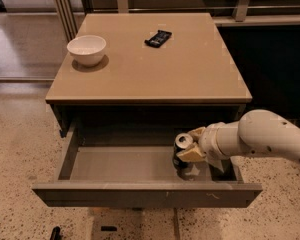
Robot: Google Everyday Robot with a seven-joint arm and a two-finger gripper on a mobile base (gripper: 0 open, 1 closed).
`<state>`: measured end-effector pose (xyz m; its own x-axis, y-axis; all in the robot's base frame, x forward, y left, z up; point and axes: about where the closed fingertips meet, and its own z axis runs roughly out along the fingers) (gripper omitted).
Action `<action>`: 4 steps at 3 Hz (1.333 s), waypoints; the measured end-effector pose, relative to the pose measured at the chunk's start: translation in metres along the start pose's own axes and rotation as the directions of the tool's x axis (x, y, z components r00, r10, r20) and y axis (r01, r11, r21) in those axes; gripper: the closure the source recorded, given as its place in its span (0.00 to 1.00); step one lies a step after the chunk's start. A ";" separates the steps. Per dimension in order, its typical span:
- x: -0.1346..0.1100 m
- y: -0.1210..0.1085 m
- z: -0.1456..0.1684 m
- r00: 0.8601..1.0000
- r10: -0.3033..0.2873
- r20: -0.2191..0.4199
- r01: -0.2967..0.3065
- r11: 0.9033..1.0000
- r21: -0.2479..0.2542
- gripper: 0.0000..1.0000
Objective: Pick pepsi can from top drawer and place on counter
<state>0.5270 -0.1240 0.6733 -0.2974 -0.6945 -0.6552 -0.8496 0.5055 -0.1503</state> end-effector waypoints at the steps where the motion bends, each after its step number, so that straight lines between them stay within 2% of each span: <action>1: -0.042 -0.005 -0.039 1.000 -0.016 -0.009 0.016 1.000 -0.008 1.00; 2: -0.103 -0.013 -0.098 0.999 -0.002 -0.048 0.000 0.999 -0.038 1.00; 3: -0.103 -0.014 -0.096 0.999 -0.004 -0.044 0.002 0.999 -0.032 1.00; 4: -0.113 -0.018 -0.107 0.999 0.032 -0.038 -0.033 0.999 -0.034 1.00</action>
Offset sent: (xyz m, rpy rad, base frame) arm 0.0067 0.0162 0.2208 -0.0411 0.0712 -0.0070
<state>0.5289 -0.1094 0.8292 -0.3407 -0.6969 -0.6311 -0.8536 0.5107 -0.1031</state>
